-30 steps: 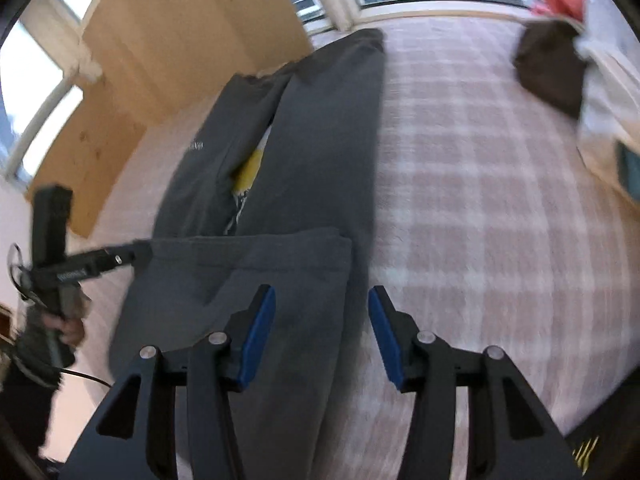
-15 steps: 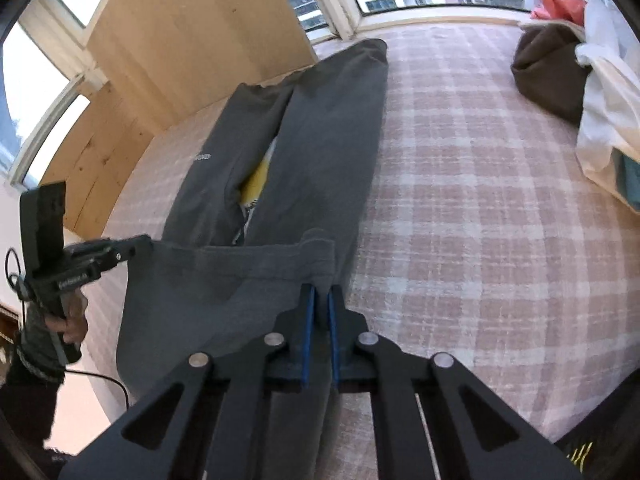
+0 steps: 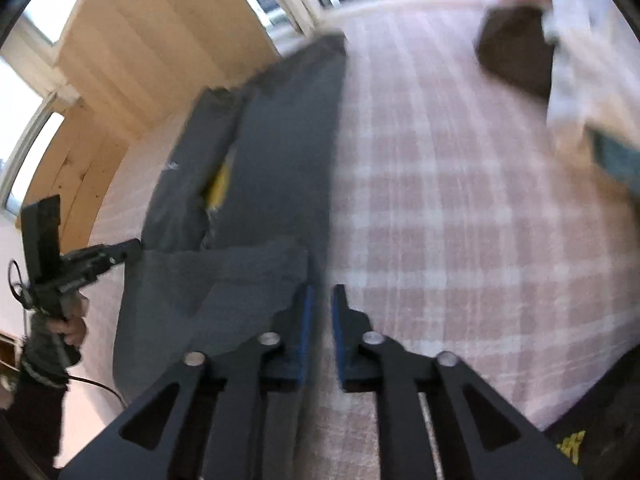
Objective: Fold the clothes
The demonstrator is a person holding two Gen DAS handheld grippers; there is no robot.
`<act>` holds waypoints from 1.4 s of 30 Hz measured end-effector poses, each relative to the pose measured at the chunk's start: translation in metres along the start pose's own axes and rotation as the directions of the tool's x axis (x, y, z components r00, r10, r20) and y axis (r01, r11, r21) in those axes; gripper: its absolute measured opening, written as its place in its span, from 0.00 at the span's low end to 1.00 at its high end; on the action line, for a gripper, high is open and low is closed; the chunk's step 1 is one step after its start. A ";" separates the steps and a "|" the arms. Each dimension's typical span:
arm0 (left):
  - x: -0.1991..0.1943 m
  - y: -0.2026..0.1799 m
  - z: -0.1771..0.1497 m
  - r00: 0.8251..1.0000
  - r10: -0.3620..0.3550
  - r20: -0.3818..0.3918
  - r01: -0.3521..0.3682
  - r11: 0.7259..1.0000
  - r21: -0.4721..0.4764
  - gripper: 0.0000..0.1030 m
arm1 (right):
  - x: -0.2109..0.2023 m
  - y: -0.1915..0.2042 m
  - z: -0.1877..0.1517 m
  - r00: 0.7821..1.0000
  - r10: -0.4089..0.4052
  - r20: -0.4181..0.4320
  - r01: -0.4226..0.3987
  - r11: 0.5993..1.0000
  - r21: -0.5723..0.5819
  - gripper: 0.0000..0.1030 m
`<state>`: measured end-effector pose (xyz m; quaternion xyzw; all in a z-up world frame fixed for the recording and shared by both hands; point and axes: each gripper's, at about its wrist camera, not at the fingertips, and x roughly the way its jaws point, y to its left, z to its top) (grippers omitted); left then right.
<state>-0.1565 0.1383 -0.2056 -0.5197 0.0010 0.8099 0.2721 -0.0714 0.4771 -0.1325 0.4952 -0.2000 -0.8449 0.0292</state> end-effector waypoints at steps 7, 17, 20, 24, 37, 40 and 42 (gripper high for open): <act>-0.041 0.009 -0.003 0.998 -0.013 0.059 0.013 1.000 0.001 0.34 | 0.017 0.044 0.008 0.996 -0.090 0.015 0.090 0.965 -0.246 0.51; 0.002 -0.016 -0.020 1.000 0.019 -0.012 -0.018 0.999 0.049 0.15 | 0.023 0.043 -0.002 0.996 -0.092 -0.015 0.085 0.963 -0.255 0.18; -0.003 -0.020 -0.022 1.000 0.027 0.005 -0.027 0.997 0.070 0.10 | 0.023 0.033 0.002 0.997 -0.067 -0.029 0.060 0.975 -0.215 0.14; -0.009 -0.021 -0.023 0.999 0.047 0.006 -0.047 0.994 0.099 0.09 | 0.021 0.026 0.001 0.995 -0.101 -0.020 0.094 0.968 -0.233 0.14; 0.001 -0.017 -0.012 0.999 0.031 -0.021 -0.029 0.995 0.098 0.06 | 0.009 0.014 0.003 0.998 -0.069 0.009 0.070 0.981 -0.181 0.08; 0.006 -0.013 -0.009 0.999 0.021 -0.035 -0.018 0.996 0.087 0.14 | 0.036 0.021 0.004 0.990 -0.129 -0.054 0.117 0.975 -0.188 0.19; 0.009 -0.011 -0.008 0.999 0.013 -0.044 -0.009 0.997 0.081 0.15 | 0.034 0.024 0.004 0.981 -0.185 -0.052 0.172 0.966 -0.195 0.26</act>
